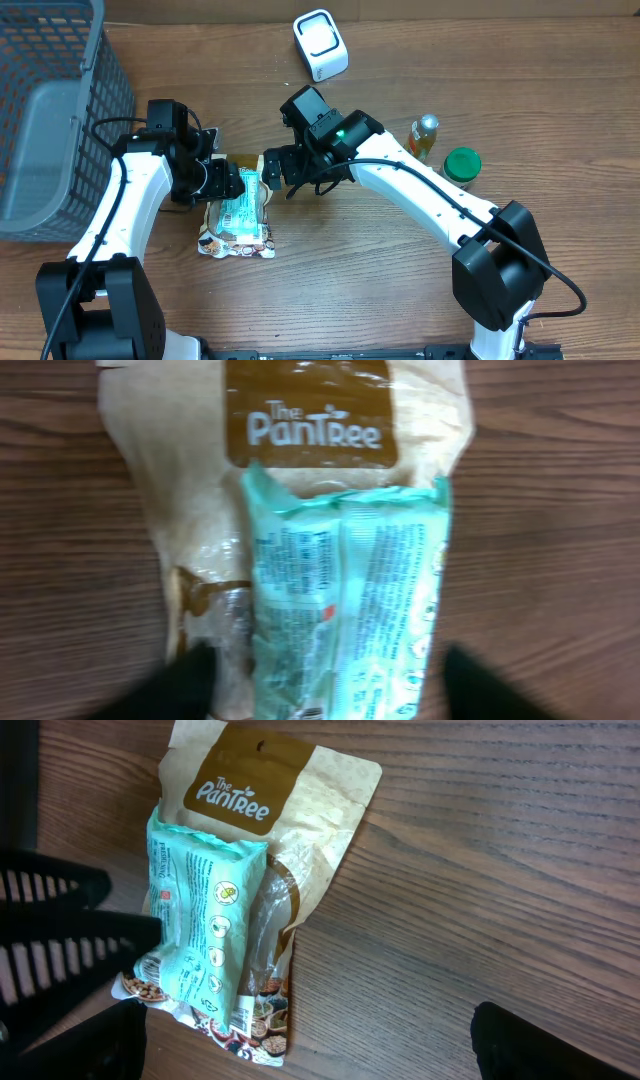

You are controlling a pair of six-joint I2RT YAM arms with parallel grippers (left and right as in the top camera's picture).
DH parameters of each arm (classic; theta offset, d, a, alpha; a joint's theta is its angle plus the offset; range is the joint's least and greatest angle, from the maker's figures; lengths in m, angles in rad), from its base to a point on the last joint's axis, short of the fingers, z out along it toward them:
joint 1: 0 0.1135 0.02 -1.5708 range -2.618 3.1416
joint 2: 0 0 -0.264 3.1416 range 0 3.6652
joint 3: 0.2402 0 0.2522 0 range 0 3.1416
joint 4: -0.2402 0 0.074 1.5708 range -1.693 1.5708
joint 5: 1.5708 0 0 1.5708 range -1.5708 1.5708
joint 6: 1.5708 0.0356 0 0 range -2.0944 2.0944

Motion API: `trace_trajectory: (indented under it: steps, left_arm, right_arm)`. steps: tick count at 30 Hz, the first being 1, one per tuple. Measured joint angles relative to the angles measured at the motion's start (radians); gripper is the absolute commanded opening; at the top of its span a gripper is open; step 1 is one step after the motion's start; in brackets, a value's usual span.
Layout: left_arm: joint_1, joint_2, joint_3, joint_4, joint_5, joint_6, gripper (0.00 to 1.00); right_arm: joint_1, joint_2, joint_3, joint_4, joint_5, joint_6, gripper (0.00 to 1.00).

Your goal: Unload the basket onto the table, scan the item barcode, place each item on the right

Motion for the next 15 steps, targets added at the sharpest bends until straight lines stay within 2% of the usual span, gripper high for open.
trace_trajectory:
  steps: [9,15]
  left_arm:
    - [0.000,0.000,-0.047,0.045,0.027,-0.003,0.38]
    - [0.000,0.000,-0.079,0.056,-0.019,-0.041,0.41]
  right_arm:
    - [-0.001,0.000,0.000,0.002,0.000,0.000,1.00]
    - [-0.001,0.000,0.000,0.000,0.008,0.000,1.00]
